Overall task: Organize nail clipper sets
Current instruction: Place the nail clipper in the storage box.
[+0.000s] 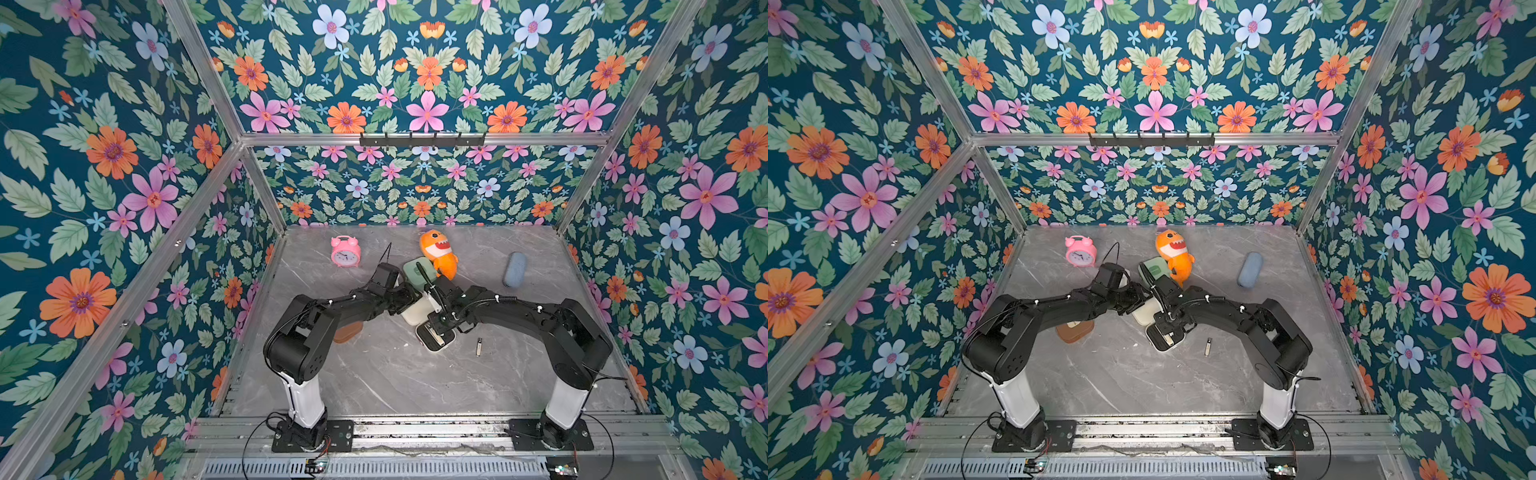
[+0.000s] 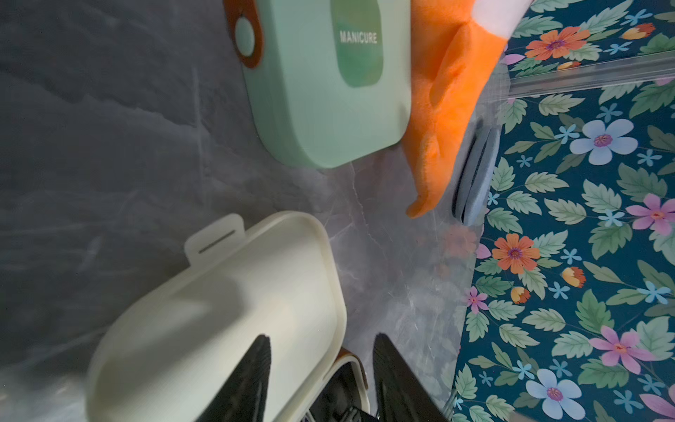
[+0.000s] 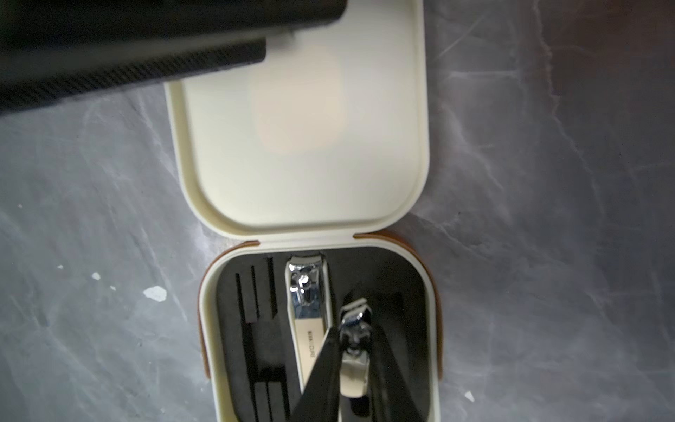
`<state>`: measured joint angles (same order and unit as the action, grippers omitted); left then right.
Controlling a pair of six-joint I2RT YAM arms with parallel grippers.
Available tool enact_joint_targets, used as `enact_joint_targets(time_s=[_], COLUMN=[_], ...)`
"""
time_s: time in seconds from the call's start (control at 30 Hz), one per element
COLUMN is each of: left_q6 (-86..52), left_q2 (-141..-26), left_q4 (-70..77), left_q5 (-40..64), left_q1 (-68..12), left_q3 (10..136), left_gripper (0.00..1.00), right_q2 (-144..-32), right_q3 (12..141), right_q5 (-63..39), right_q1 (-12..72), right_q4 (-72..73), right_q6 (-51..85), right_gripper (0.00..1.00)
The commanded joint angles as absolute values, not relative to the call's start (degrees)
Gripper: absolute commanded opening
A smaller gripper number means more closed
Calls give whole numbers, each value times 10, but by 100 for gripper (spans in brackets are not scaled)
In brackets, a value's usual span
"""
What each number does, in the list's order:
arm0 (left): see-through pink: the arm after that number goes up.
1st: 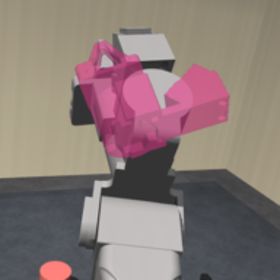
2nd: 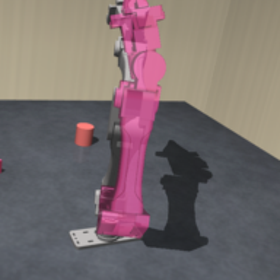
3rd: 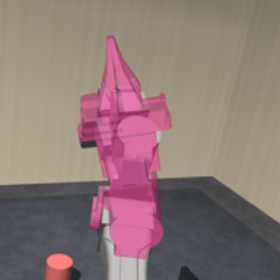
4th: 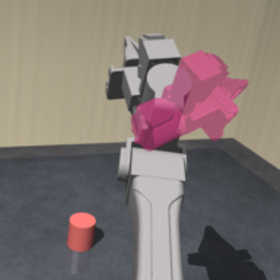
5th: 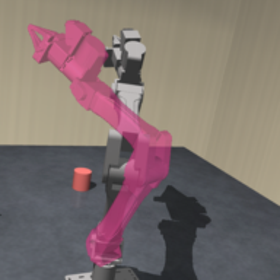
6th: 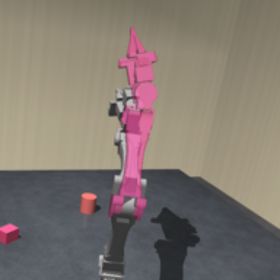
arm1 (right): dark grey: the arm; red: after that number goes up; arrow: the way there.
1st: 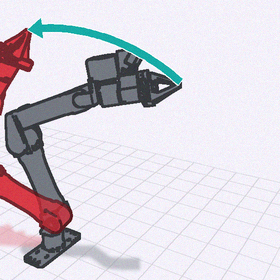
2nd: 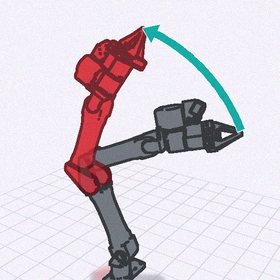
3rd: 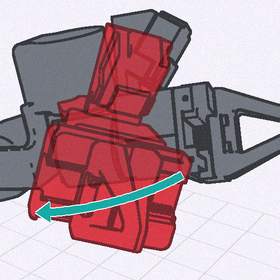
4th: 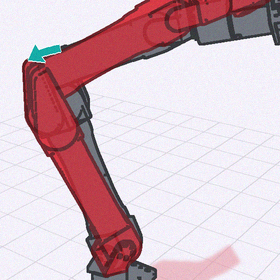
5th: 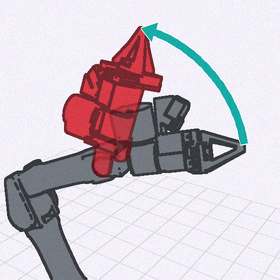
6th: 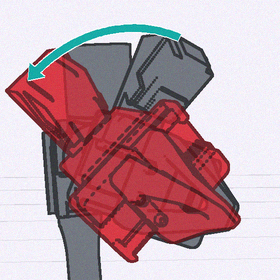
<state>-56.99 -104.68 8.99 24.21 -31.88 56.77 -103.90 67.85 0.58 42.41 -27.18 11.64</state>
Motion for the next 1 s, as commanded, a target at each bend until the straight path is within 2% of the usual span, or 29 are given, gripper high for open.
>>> enact_joint_targets(time_s=[0.0, 0.47, 0.97], left_q6=[-570, -566, -531], left_q2=[-1055, -1084, -1069], left_q4=[107, 113, 76], left_q5=[247, 244, 205], left_q1=[-319, -308, -289], left_q3=[567, 557, 514], left_gripper=[49, 48, 47], right_q2=[-1041, -1038, -1039], right_q3=[679, 648, 613], right_q5=[16, 9, -52], right_q1=[425, 426, 482], right_q4=[-270, -274, -298], right_q6=[96, 85, 183], right_gripper=[15, 11, 10])
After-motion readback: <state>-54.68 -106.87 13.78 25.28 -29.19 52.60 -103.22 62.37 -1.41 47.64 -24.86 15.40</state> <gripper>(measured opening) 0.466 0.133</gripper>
